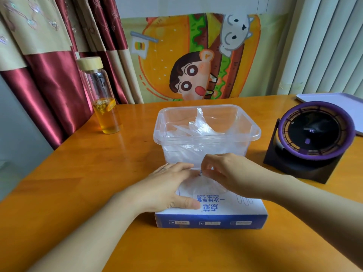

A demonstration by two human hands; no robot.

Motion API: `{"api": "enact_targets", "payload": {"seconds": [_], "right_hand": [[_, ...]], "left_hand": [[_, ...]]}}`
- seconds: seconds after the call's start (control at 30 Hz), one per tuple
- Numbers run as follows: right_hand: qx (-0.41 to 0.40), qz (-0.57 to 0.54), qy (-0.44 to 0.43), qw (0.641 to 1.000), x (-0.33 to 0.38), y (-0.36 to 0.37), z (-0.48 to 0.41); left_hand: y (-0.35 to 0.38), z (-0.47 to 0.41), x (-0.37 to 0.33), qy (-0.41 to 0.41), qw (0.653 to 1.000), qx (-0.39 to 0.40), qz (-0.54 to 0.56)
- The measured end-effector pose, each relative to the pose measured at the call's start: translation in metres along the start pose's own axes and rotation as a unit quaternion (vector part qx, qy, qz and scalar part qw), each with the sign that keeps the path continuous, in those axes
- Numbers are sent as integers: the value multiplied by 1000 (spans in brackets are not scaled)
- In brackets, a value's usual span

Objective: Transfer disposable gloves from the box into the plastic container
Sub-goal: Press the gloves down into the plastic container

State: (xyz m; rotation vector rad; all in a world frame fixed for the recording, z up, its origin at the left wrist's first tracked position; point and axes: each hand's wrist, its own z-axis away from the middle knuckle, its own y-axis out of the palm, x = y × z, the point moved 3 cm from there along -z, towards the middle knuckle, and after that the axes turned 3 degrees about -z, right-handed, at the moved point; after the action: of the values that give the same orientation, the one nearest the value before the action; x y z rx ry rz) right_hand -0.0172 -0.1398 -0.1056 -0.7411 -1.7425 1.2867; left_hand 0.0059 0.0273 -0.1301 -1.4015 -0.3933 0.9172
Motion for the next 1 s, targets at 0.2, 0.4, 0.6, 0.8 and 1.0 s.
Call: {"api": "enact_targets", "payload": {"seconds": [0.2, 0.4, 0.6, 0.8, 1.0], "right_hand": [[5, -2, -6, 1000, 12, -7, 5], [-196, -60, -30, 978, 19, -49, -3], [-313, -127, 34, 940, 12, -99, -9], [-209, -300, 108, 924, 0, -96, -9], [-24, -633, 179, 753, 3, -66, -20]], "left_hand": [[-2, 2, -2, -11, 1000, -1, 7], [-10, 7, -14, 32, 999, -9, 25], [-10, 9, -10, -45, 999, -2, 11], [-53, 25, -14, -33, 936, -208, 282], [-91, 9, -28, 15, 862, -277, 424]]}}
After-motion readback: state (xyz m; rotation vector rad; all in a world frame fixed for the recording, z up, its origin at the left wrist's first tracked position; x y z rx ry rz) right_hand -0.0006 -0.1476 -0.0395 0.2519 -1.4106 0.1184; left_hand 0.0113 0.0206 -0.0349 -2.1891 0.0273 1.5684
